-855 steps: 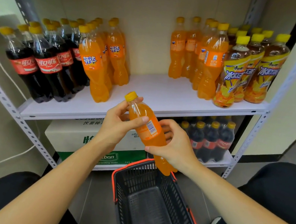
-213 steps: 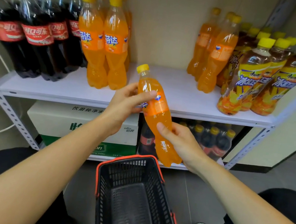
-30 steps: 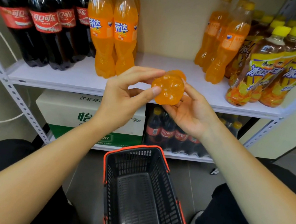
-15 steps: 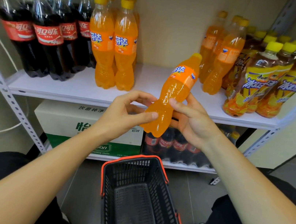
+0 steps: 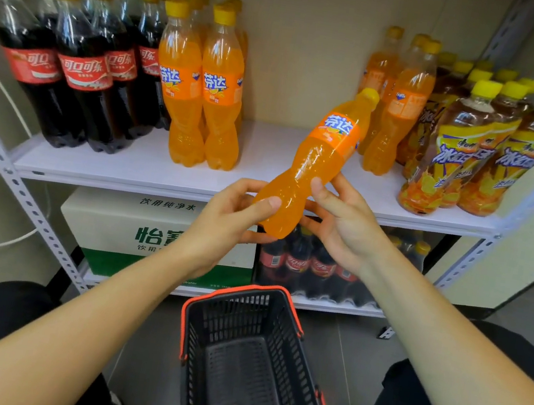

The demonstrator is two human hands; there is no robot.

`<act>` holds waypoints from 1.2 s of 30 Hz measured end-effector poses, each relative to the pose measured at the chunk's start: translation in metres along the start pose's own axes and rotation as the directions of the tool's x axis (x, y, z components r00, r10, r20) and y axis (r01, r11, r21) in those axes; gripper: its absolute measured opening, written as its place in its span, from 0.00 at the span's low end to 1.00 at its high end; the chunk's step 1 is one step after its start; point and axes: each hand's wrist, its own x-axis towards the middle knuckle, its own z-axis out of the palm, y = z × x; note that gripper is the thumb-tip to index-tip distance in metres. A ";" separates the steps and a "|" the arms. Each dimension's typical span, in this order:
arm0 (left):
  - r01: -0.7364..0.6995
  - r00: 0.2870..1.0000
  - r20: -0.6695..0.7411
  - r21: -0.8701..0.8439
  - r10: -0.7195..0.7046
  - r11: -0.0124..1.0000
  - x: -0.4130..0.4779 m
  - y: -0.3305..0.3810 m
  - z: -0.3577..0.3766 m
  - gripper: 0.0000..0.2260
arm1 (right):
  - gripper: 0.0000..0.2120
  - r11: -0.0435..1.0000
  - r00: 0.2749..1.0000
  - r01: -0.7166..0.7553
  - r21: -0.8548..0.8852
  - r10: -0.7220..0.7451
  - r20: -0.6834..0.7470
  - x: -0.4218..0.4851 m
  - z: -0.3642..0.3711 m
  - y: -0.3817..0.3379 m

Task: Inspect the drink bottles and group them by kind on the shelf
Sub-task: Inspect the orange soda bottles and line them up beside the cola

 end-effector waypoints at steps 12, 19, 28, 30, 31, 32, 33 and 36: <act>-0.393 0.839 -0.046 0.637 0.542 0.663 -0.001 -0.013 0.011 0.29 | 0.29 0.962 0.995 -0.016 0.273 0.043 -0.091 0.002 0.003 0.004; -0.293 0.927 -0.025 0.572 0.373 0.766 0.004 -0.017 0.002 0.23 | 0.28 0.994 0.991 0.082 0.066 -0.075 -0.107 0.008 -0.004 -0.004; -0.127 0.739 -0.414 0.690 0.532 0.713 0.054 -0.014 -0.055 0.19 | 0.34 0.897 0.939 0.221 -0.382 -0.302 -0.167 0.062 0.004 -0.021; -0.079 0.679 -0.454 0.736 0.576 0.673 0.068 -0.012 -0.065 0.24 | 0.36 0.867 0.929 0.230 -0.442 -0.330 -0.164 0.084 0.008 -0.019; -0.057 0.661 -0.463 0.753 0.590 0.655 0.074 -0.012 -0.069 0.26 | 0.36 0.856 0.928 0.228 -0.464 -0.336 -0.163 0.095 0.009 -0.017; -0.043 0.648 -0.468 0.766 0.602 0.641 0.079 -0.012 -0.072 0.27 | 0.36 0.843 0.926 0.227 -0.487 -0.343 -0.161 0.107 0.011 -0.014; -0.038 0.633 -0.467 0.779 0.618 0.626 0.083 -0.012 -0.075 0.28 | 0.37 0.826 0.921 0.230 -0.514 -0.356 -0.159 0.119 0.012 -0.012; -0.016 0.527 -0.468 0.830 0.710 0.558 0.093 -0.009 -0.083 0.29 | 0.35 0.773 0.906 0.257 -0.579 -0.402 -0.134 0.155 0.012 -0.007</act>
